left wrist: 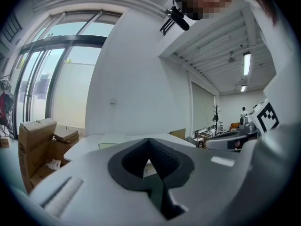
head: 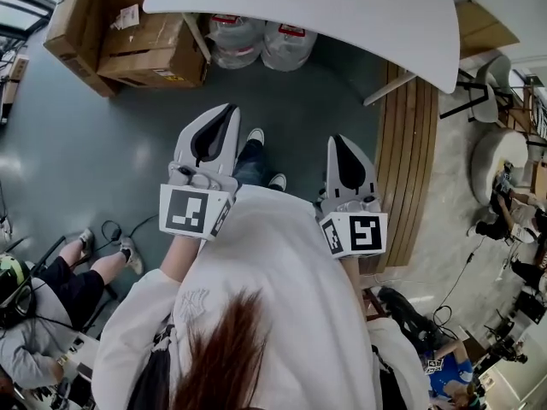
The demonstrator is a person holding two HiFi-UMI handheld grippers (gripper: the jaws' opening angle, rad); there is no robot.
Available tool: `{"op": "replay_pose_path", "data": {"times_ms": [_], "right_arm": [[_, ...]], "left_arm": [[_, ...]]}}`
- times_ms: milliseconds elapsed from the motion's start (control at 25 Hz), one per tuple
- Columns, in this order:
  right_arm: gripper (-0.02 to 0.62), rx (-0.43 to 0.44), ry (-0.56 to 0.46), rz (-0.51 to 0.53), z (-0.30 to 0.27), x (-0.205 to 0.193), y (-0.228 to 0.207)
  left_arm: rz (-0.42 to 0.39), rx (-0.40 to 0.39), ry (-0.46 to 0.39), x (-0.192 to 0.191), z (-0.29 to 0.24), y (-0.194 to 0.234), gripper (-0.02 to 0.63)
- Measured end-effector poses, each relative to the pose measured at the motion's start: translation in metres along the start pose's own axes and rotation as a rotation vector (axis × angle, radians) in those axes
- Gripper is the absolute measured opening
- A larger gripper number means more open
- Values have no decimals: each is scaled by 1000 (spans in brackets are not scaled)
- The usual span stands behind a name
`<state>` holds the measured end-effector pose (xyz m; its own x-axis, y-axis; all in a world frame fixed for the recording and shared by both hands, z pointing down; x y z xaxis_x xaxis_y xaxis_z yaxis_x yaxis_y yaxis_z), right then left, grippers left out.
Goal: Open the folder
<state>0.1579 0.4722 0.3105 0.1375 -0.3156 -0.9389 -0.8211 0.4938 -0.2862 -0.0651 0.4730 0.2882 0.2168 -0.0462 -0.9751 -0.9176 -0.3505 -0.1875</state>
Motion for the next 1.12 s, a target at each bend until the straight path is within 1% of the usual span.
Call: {"op": "replay_pose_path", "data": {"times_ms": [400,560,680,880,1120], "right_arm": [[5,-17,-42,25,-91,24,14],[5,-25,-52,26,-117,28,20],[5,-25,-51,24,-129,30,24],[5,-9,-35,29,-141,22,30],[5,31,-24,40,-152,25,24]], "left_arm": [[5,-52,-48,-3,-56,74,8],[4,-70,-59,-5,-69,95,8],[6,-74,-58,-7,-74,106,8],[36,-45,-48,-18,-70,119,8],[56,-20,-39,-20,-78,119,8]]}}
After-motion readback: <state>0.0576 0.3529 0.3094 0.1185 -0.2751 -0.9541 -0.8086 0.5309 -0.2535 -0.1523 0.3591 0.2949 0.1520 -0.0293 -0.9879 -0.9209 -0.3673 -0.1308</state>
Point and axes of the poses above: the fingertips, and each gripper's own axes: z backward along the fingers, y to its left, x out of its top, the point moved 7 cm from there along z, backward along the fingers, and after that the axes turned 12 degrees about -z, right-handed, at the moved point
